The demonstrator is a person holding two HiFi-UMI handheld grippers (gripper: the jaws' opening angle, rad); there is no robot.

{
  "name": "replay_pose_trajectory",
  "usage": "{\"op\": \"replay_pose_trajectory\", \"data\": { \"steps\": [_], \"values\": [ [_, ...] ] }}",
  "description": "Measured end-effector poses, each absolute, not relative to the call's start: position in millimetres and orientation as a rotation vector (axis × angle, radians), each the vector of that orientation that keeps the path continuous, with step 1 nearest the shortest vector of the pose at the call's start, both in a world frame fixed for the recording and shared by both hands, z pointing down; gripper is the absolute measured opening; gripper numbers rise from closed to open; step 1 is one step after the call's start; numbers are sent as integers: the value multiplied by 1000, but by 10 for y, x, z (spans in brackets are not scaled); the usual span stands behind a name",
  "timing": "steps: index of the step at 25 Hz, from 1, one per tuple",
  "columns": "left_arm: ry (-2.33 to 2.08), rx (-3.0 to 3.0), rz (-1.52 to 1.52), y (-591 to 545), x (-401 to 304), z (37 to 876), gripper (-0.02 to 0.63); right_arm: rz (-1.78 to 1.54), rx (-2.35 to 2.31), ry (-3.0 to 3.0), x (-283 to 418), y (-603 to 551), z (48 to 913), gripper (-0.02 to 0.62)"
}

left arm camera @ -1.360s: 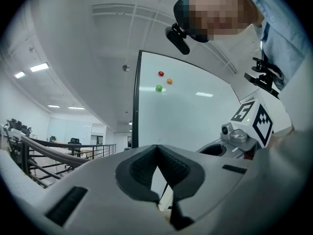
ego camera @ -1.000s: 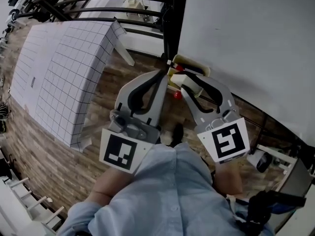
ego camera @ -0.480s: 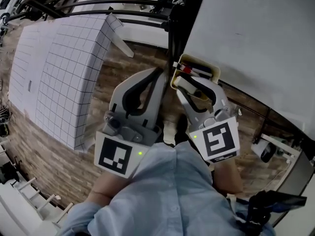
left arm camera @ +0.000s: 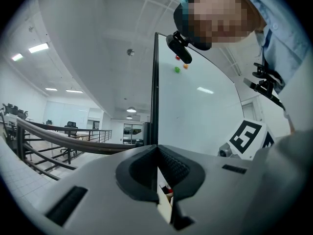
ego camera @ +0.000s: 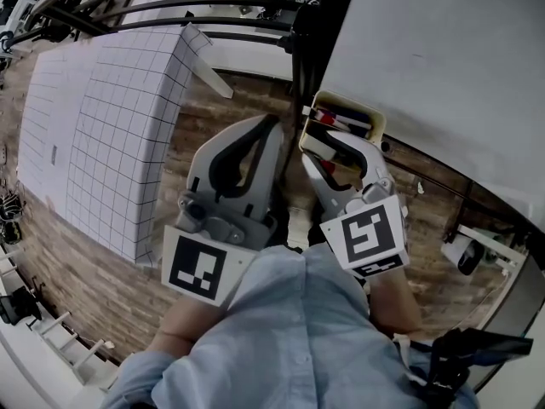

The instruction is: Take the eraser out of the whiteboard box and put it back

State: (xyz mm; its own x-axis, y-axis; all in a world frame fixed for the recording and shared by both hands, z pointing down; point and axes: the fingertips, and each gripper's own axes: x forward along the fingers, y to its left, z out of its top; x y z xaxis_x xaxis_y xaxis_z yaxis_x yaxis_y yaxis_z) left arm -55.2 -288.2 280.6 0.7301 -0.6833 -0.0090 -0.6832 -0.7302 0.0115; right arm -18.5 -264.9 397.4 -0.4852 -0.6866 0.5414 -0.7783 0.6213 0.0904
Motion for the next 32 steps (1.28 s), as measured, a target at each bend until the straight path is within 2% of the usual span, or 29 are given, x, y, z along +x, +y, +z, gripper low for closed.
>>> {"op": "replay_pose_trajectory", "data": {
  "steps": [11, 18, 21, 23, 25, 32],
  "values": [
    [-1207, 2943, -50, -2641, -591, 2606, -2, 205, 1177, -2363, -120, -2569, 3751, 149],
    [-1253, 2973, -97, -2452, -559, 2408, -2, 185, 1270, -2570, -11, -2416, 3166, 145],
    [-1265, 2975, -135, -2370, -539, 2328, -2, 126, 1343, -2661, 128, -2333, 2820, 102],
    [-1270, 2971, -170, -2330, -526, 2277, -2, 70, 1402, -2701, 227, -2275, 2607, 39],
    [-1281, 2976, -197, -2286, -510, 2216, -2, 15, 1454, -2726, 309, -2212, 2431, 7],
    [-1308, 3012, -238, -2163, -436, 2039, -2, -96, 1521, -2736, 461, -2083, 2146, 2]
  ]
}}
